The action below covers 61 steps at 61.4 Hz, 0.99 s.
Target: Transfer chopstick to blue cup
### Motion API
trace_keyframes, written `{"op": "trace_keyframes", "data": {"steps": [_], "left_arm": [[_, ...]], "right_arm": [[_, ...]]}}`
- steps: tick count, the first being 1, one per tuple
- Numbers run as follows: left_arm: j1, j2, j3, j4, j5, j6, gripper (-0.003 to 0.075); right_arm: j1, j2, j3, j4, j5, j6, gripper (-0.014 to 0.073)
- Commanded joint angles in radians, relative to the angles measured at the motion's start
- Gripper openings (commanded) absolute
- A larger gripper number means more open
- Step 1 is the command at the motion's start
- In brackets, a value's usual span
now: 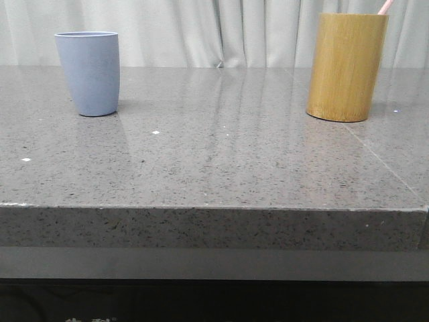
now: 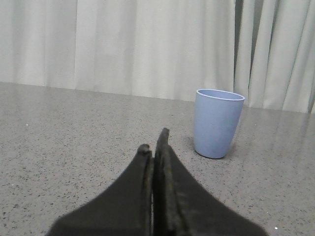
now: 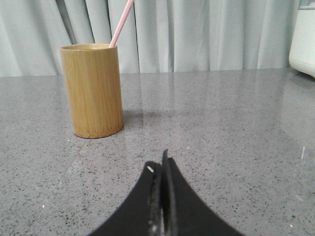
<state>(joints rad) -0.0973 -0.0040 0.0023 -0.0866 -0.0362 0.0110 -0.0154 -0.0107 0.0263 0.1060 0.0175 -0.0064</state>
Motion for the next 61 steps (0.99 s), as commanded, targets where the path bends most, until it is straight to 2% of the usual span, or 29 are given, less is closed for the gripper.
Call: {"op": "trace_keyframes", "data": {"steps": [1,17,35,45,52,61], "left_arm": [[-0.007,-0.024,-0.016,-0.001,-0.079,-0.011,-0.0019],[-0.007,0.017,-0.265,0.009,0.036,-0.011,-0.0019],[-0.007,0.229,-0.632,0.009,0.319,-0.001,-0.0019],[-0.007,0.368,-0.798,0.009,0.494,0.0,-0.0019],[-0.007,0.447,-0.836,0.009,0.568,0.0,-0.0019],[-0.007,0.524,-0.818,0.0,0.583,0.0,-0.0019]], "right_arm": [[-0.004,-0.02,-0.043,-0.008,-0.07,-0.002,-0.0067],[-0.004,0.002,-0.287,-0.054,0.112,-0.002,-0.0067],[-0.004,0.175,-0.619,-0.084,0.33,-0.002,-0.0067],[-0.004,0.314,-0.753,-0.083,0.533,-0.002,-0.0067],[-0.004,0.397,-0.774,-0.083,0.598,-0.002,-0.0067],[-0.004,0.481,-0.774,-0.083,0.608,-0.002,-0.0067]]}}
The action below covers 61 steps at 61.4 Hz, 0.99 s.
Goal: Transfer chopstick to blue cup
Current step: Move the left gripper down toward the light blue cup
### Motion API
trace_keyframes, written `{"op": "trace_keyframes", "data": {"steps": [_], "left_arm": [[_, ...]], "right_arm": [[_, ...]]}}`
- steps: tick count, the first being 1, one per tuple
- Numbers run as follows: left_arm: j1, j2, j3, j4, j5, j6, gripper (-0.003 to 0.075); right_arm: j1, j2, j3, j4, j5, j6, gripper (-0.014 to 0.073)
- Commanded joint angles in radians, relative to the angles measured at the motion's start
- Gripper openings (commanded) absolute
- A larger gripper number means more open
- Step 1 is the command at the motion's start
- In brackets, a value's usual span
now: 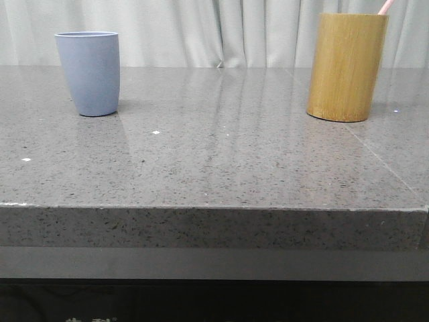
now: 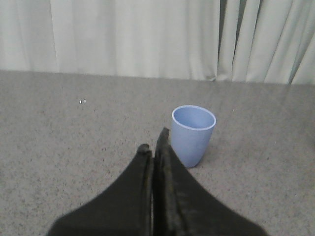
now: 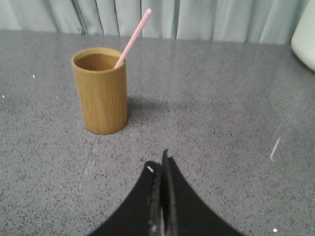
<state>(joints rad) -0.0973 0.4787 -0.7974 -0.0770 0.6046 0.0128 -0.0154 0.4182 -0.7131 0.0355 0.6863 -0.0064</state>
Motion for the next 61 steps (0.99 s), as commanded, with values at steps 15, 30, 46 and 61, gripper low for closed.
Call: {"op": "trace_keyframes", "data": {"steps": [15,30,46,61], "left_arm": [[-0.007,0.141,-0.004,-0.013,-0.05,-0.002,-0.0019],[-0.007,0.196,-0.004,-0.013,-0.027,-0.002,-0.0018],[-0.007,0.235,-0.004,-0.021,-0.04,0.005,0.0272],[-0.03,0.337,-0.099,-0.076,-0.009,0.084,0.0503]], "right_arm": [[-0.004,0.129,-0.035,-0.012,-0.025,-0.002,-0.0067],[-0.004,0.157,-0.035,-0.012,0.045,-0.009,0.0026],[-0.004,0.157,-0.035,0.016,0.053,-0.009,0.053],[0.0,0.157,-0.035,0.099,0.065,-0.085,0.0571]]}}
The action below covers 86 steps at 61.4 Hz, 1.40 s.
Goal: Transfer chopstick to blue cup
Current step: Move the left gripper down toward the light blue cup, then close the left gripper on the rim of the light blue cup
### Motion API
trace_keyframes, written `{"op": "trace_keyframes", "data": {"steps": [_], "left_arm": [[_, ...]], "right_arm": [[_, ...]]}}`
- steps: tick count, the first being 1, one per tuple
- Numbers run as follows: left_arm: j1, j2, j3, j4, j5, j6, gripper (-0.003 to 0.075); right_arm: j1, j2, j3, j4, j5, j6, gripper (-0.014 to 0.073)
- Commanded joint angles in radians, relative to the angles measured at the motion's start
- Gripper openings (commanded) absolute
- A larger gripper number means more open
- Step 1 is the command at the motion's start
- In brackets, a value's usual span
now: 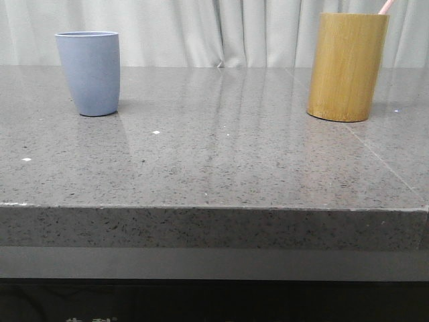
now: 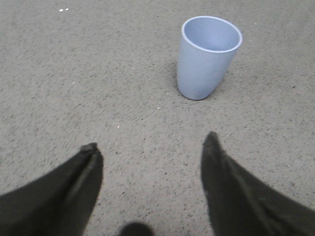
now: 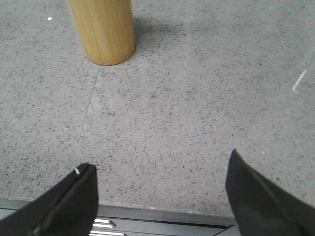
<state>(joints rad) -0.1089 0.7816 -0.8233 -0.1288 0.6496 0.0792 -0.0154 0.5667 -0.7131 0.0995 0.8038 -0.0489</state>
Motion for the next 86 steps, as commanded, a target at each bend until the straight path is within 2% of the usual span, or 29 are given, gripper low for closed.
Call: {"op": "trace_keyframes", "data": {"steps": [1,23,58,78,82,86], "left_arm": [[-0.022,0.043,-0.083,-0.025,-0.051,0.018,0.0503],[-0.115,0.376,-0.392,0.009,0.015,0.045,0.0503],[-0.122,0.895,-0.9,0.085,0.28,0.045,0.0503],[-0.122,1.047,-1.05,0.137,0.342,0.034,0.0501],[-0.122,1.059,-1.064,0.137,0.346,0.034,0.0483],[-0.122,1.067,-1.075,0.137,0.351,0.031,0.0433]], "right_arm": [[0.0,0.009,-0.035,0.039,-0.052,-0.045,0.0571],[0.0,0.009,-0.035,0.06,-0.051,-0.06,0.0571],[0.0,0.009,-0.035,0.06,-0.044,-0.06,0.0571],[0.0,0.009,-0.035,0.06,-0.026,-0.06,0.0571],[0.0,0.009,-0.035,0.06,-0.026,-0.06,0.0571],[0.0,0.009,-0.035,0.06,-0.026,-0.06,0.0571]]}}
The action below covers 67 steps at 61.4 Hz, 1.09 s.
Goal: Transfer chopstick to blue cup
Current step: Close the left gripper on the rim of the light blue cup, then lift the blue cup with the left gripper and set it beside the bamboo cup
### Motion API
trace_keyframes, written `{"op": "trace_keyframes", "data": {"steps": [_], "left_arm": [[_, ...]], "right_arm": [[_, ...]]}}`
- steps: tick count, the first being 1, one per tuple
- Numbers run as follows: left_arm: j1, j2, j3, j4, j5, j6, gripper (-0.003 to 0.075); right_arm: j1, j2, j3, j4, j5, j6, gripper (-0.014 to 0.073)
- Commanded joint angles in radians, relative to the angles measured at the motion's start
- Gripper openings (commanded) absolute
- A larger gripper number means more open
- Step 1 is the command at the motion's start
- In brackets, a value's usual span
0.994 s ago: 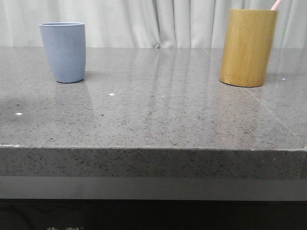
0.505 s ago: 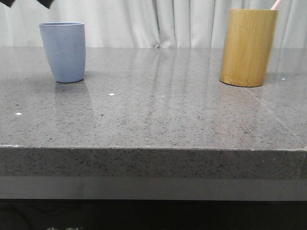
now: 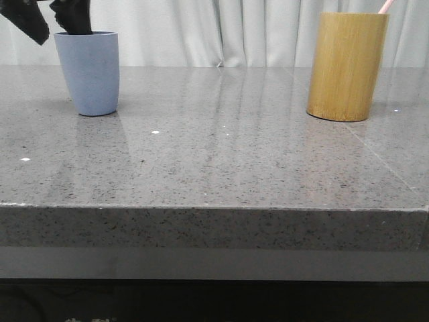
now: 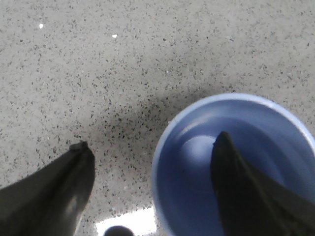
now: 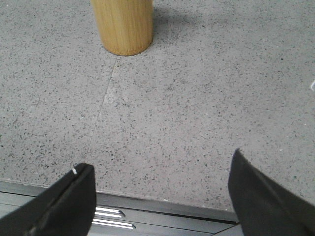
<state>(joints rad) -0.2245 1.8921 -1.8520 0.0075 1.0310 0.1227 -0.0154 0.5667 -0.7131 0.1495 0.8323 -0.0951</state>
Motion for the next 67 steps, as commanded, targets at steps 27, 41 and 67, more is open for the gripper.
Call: {"op": "trace_keyframes", "data": {"steps": [27,41,67], "left_arm": [[-0.007,-0.04,-0.046,0.001,0.012,-0.032,0.0101],[-0.007,-0.04,-0.049,-0.023,0.013,-0.032,-0.0011],[-0.087,-0.041,-0.138,-0.076,0.062,-0.028,-0.0019]], "right_arm": [[0.0,0.009,-0.035,0.01,-0.051,-0.014,0.0571],[0.0,0.009,-0.035,0.01,-0.051,-0.014,0.0571],[0.0,0.009,-0.035,0.01,-0.051,-0.014,0.0571]]}}
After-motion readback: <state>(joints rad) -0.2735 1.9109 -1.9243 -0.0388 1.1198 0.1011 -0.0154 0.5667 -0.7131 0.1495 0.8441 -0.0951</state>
